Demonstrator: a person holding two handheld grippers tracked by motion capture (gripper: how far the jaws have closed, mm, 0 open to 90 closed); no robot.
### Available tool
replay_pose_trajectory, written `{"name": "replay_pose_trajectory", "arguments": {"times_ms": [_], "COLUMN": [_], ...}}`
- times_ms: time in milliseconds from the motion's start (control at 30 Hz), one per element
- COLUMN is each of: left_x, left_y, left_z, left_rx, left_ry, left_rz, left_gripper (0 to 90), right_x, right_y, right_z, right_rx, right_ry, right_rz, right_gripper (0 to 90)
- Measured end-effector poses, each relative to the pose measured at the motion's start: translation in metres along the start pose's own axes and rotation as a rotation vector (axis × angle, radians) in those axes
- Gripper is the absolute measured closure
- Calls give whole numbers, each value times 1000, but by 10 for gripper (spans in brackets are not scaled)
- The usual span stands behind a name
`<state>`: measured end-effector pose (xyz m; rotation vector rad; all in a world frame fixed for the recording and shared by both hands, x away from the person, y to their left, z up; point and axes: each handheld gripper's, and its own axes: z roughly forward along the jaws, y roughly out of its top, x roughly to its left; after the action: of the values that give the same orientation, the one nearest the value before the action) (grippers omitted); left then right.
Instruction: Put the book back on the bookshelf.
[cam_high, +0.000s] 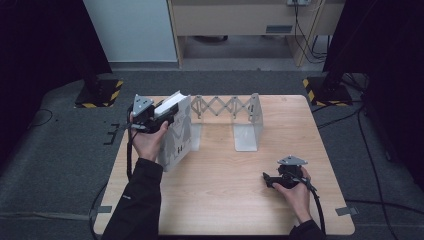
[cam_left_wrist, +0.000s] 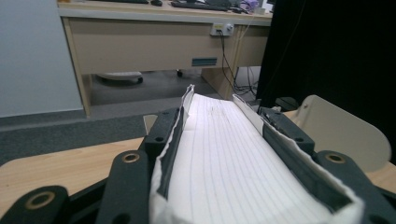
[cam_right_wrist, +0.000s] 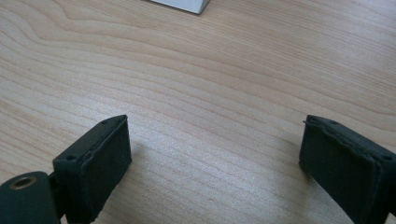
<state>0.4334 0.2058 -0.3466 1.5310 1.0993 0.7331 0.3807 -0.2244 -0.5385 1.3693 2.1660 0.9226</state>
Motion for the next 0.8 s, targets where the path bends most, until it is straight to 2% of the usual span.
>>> {"name": "replay_pose_trajectory", "arguments": {"times_ms": [200, 300, 500, 600, 733, 800], "left_x": [-1, 0, -5, -8, -9, -10], "left_y": [-1, -2, -3, -4, -8, -9], "left_z": [16, 23, 41, 48, 58, 62], "left_rx": [-20, -41, -66, -73, -94, -90], "left_ry": [28, 41, 79, 75, 74, 77], "left_rz": [-8, -26, -17, -16, -40, -39], "left_gripper": [499, 500, 500, 501, 501, 502], "right_x": [-1, -1, -1, -1, -1, -1], "right_y": [0, 0, 0, 0, 0, 0], "right_z": [0, 0, 0, 0, 0, 0], "right_rx": [4, 4, 5, 5, 8, 8], "right_ry": [-2, -2, -2, 0, 3, 3], "right_rz": [13, 13, 12, 10, 9, 9], "right_gripper": [74, 74, 71, 71, 69, 69]}}
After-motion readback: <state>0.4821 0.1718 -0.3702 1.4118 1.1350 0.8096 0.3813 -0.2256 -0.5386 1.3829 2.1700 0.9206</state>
